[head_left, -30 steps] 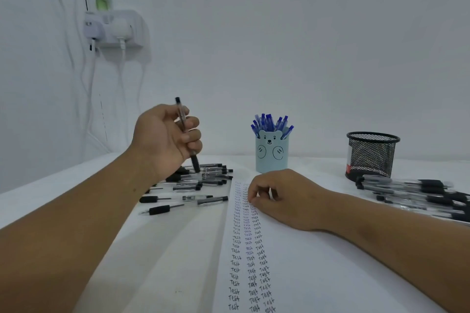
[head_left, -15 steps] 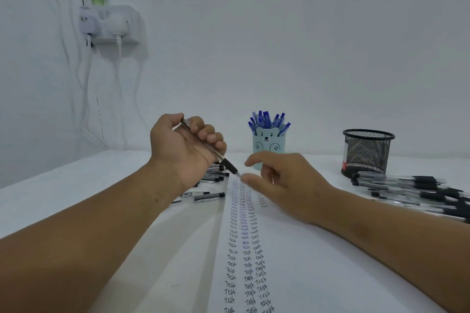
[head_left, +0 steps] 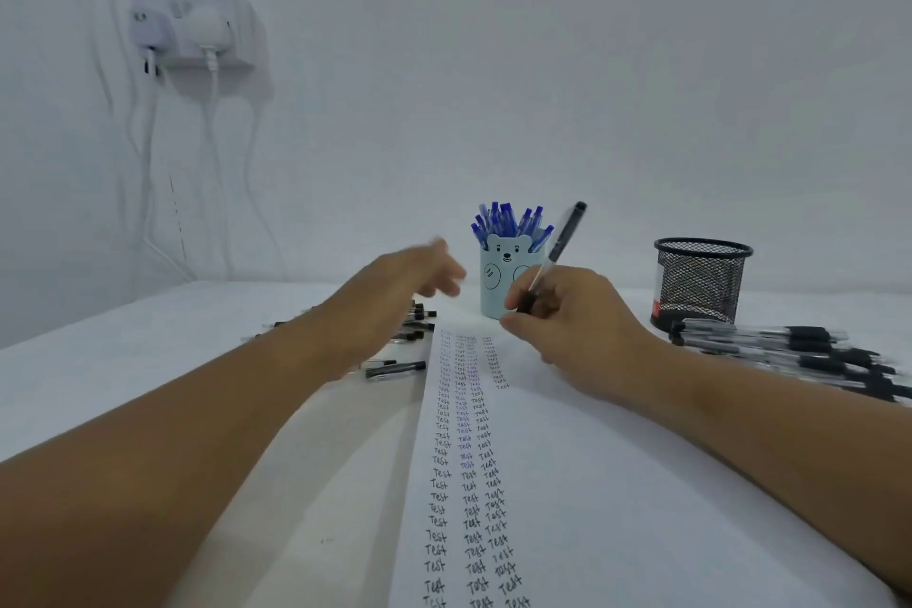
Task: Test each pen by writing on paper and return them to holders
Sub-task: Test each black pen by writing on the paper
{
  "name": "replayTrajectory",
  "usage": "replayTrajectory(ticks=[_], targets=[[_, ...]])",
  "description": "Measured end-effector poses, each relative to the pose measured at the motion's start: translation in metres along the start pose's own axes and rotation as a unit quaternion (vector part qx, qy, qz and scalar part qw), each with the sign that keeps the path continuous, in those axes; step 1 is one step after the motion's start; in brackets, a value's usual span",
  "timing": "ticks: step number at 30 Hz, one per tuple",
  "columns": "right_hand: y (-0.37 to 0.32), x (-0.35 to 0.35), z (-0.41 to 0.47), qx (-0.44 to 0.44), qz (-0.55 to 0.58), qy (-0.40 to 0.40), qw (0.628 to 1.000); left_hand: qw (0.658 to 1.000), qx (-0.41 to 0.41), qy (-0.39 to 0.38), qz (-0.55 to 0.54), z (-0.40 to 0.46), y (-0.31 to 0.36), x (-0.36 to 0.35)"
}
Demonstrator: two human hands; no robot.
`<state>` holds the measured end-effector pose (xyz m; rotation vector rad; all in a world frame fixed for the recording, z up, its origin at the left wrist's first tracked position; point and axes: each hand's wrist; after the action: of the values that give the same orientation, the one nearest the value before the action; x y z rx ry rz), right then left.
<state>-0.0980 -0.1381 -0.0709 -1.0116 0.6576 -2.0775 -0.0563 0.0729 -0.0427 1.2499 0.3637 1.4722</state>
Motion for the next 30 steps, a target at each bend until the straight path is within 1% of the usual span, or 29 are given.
replayTrajectory(ticks=[2, 3, 5, 6, 9, 12, 14, 25, 30], targets=[[-0.005, 0.0, -0.002, -0.073, 0.131, -0.056, 0.987, 0.986, 0.006, -0.068, 0.149, -0.002, -0.006, 0.006], [-0.007, -0.001, -0.003, -0.1, 0.161, -0.075, 0.979, 0.972, 0.014, -0.1, 0.211, -0.003, -0.009, 0.009], [-0.01, -0.004, -0.004, -0.124, 0.173, -0.09, 0.973, 0.946, 0.027, -0.143, 0.29, -0.003, -0.012, 0.012], [-0.011, -0.005, -0.005, -0.122, 0.165, -0.094, 0.974, 0.938, 0.03, -0.154, 0.309, -0.002, -0.013, 0.013], [-0.011, -0.009, -0.006, -0.092, 0.115, -0.105, 0.983, 0.934, 0.032, -0.168, 0.312, 0.001, -0.012, 0.013], [-0.012, -0.009, -0.007, -0.059, 0.052, -0.121, 0.99, 0.936, 0.032, -0.159, 0.313, 0.001, -0.013, 0.011], [-0.012, -0.009, -0.007, -0.048, 0.029, -0.134, 0.989, 0.937, 0.031, -0.156, 0.312, 0.001, -0.013, 0.01], [-0.014, -0.011, -0.008, -0.045, -0.002, -0.145, 0.988, 0.932, 0.024, -0.154, 0.327, 0.001, -0.011, 0.009], [-0.012, -0.012, -0.007, -0.049, 0.0, -0.151, 0.987, 0.935, 0.02, -0.153, 0.318, 0.003, -0.016, 0.009]])
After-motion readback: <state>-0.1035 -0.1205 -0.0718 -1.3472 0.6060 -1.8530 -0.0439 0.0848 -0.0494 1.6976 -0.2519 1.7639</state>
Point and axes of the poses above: each hand's wrist, its own z-axis towards the middle knuckle, its own x-axis out of the back of the hand, y = z × x, and after that the axes turned 5 degrees about y, right-handed
